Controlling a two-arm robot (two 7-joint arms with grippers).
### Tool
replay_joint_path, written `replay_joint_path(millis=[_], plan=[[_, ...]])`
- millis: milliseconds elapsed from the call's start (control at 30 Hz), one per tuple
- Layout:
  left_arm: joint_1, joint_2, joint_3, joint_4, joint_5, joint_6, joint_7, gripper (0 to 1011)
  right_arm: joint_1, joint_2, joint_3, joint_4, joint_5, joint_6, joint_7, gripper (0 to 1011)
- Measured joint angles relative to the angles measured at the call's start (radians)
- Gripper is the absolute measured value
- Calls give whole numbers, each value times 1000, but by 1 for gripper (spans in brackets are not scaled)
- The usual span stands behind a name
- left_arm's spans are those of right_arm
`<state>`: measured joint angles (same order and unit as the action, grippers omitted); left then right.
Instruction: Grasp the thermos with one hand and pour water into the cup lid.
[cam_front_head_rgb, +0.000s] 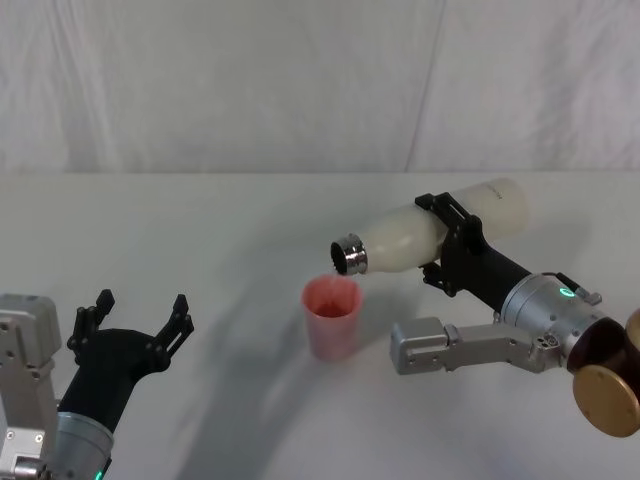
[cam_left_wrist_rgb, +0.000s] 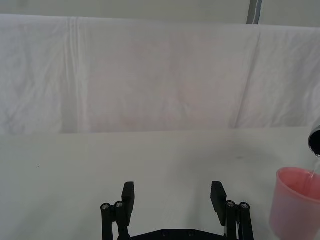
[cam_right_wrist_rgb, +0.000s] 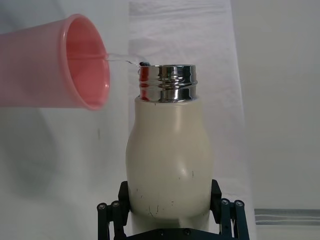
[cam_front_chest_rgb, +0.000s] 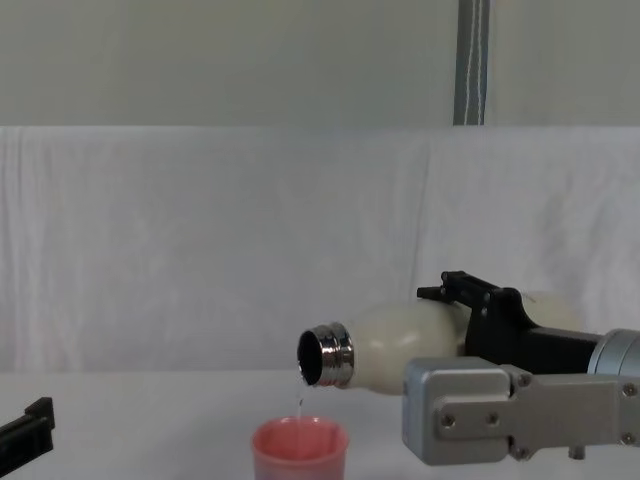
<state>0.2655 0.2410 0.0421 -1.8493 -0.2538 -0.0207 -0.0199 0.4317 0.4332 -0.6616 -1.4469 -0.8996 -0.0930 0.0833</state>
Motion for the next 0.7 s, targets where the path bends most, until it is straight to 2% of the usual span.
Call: replay_joint_path(millis=[700], plan=[[0,0,0,0,0,0,0,1001,2,6,-2,-10,-14,8,-6,950]])
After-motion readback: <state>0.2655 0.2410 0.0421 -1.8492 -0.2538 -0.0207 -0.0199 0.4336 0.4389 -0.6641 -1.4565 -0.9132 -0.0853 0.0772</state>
